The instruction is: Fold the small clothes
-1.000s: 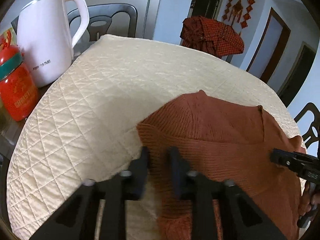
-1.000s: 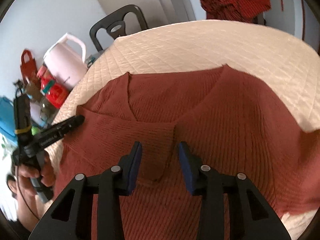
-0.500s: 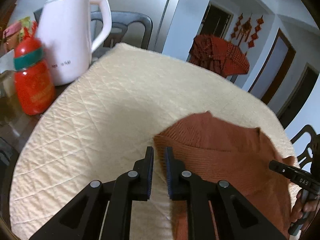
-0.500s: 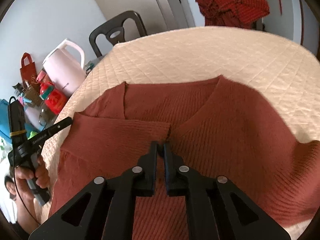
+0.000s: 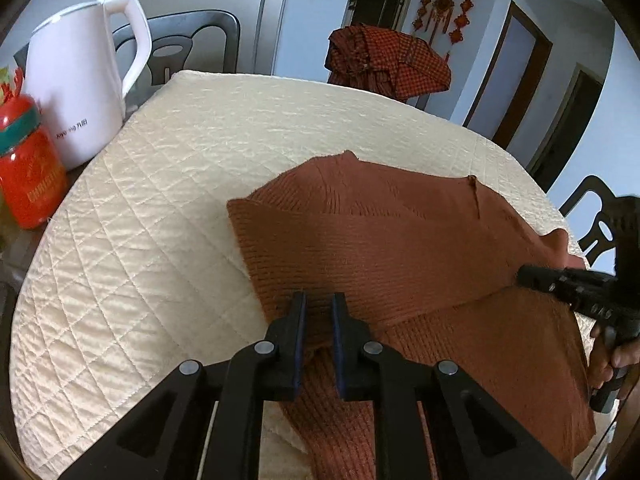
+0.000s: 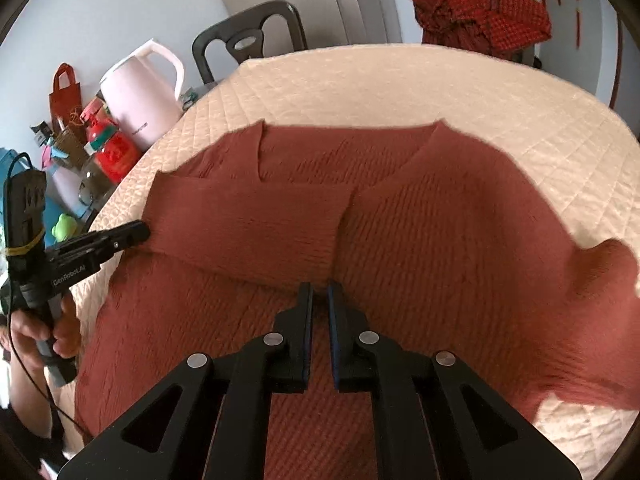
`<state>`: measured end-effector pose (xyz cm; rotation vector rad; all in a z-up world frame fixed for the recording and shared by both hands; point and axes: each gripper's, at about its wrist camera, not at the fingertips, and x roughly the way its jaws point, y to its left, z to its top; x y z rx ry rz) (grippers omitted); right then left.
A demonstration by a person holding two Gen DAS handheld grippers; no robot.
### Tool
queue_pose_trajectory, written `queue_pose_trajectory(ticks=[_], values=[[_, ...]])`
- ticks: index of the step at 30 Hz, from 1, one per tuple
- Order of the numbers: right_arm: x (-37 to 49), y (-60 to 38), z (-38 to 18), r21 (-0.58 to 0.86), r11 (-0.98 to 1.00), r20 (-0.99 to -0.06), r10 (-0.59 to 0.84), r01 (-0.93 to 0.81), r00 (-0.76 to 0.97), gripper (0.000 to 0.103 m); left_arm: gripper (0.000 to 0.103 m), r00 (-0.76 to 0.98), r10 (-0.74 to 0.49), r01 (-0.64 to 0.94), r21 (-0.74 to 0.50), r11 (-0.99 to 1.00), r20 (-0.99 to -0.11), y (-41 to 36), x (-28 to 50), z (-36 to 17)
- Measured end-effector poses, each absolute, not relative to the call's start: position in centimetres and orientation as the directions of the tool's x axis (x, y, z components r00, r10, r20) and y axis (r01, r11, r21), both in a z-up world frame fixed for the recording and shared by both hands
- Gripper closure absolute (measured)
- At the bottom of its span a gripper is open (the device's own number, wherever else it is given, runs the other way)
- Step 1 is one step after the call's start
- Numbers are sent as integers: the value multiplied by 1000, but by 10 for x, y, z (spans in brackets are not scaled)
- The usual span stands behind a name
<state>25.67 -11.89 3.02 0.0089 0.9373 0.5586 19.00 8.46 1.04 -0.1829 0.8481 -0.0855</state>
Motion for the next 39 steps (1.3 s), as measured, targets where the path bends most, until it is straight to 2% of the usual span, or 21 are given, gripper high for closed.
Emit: queue_pose_trajectory(ticks=[2,4,5,9,14,17,20,26,29,31,32,39], values=[[260,-118,38,263,851,-733,482,-454,480,96,87,672,-137,12,-174,985,-728,79,191,16],[268,-115,39,261,855,-730,479,-449,487,96,68,681,-134,11,-173,985,-720,77,198,19],[277,-111,37,261,859,-737,472,-441,484,96,65,683,-133,6,-177,984,-718,77,201,19],[297,-105,17,249,874,-782,436,-417,447,96,61,646,-127,-2,-168,986,-752,74,218,5],[278,-119,27,253,875,-758,444,-412,478,93,61,662,-129,19,-156,988,-739,69,199,13],[262,-121,26,273,855,-752,476,-442,456,91,49,670,-141,47,-147,988,-729,65,188,14],[258,-122,17,259,855,-765,466,-450,444,89,49,658,-99,27,-108,994,-746,63,189,5],[221,-150,41,250,866,-735,461,-434,497,88,49,689,-142,35,-163,986,-710,63,156,27],[203,-169,47,271,871,-719,466,-410,516,79,47,692,-160,33,-190,981,-704,61,136,29],[189,-186,46,275,881,-713,456,-385,532,67,45,695,-162,33,-194,980,-700,58,125,30],[183,-194,46,275,888,-715,445,-369,539,65,44,697,-161,33,-193,981,-699,56,119,30],[155,-246,38,297,927,-717,375,-229,587,64,40,709,-124,13,-164,986,-694,53,94,26]])
